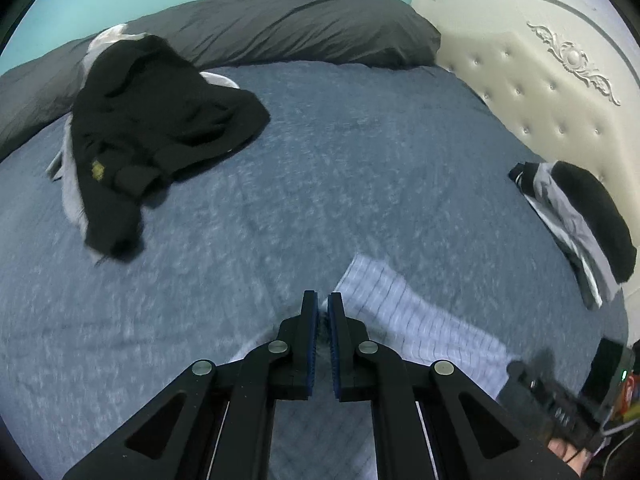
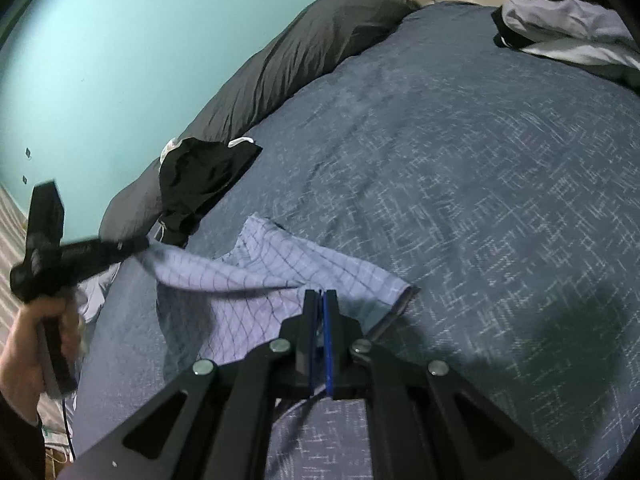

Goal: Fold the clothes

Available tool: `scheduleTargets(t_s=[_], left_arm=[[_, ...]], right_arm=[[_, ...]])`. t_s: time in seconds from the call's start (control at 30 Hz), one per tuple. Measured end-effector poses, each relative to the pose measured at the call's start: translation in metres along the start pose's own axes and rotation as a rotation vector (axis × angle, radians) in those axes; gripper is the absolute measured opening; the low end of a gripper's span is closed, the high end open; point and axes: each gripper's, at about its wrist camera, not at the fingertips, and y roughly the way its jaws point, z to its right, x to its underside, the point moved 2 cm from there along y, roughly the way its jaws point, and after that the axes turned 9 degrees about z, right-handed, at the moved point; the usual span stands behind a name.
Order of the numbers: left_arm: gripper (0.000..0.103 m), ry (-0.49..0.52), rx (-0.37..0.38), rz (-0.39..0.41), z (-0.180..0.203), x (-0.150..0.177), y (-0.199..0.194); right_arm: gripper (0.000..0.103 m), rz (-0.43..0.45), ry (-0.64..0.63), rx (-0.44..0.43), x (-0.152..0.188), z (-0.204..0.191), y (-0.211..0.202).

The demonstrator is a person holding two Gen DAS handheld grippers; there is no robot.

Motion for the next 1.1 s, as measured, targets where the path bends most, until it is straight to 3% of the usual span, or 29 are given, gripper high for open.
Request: scheduleTargets(t_s=[0.33, 0.57, 0.73, 0.87, 1.0, 1.1], left_arm=[[0.003, -0.01, 0.032, -0.078, 0.022, -0.019, 0.069], [0.003, -0.001, 0.013, -0.121, 0.028, -0.022, 0.103], [0.004, -0.078, 0.047, -0.117, 0.021, -0.022, 0.115], [0.012, -0.053, 0.087, -0.088, 0.022, -0.03, 0.097], [0.015, 0.018, 0.111, -0.117, 0.019, -0.017, 0.086], [0.031, 0.013, 0.099, -0.143, 0.01, -0.007, 0.09]], right_arm=[[0.002, -0.002, 0.037, 0.013, -0.004, 0.022, 0.002], [0.002, -0.027, 0.052, 0.022, 0.0, 0.029, 0.006], [0.002, -0.031, 0.049, 0.029, 0.001, 0.03, 0.006], [0.002, -0.034, 0.053, 0.031, 0.002, 0.031, 0.005], [0.002, -0.033, 0.061, 0.029, 0.002, 0.032, 0.005], [0.002, -0.029, 0.065, 0.028, 0.002, 0.031, 0.005]])
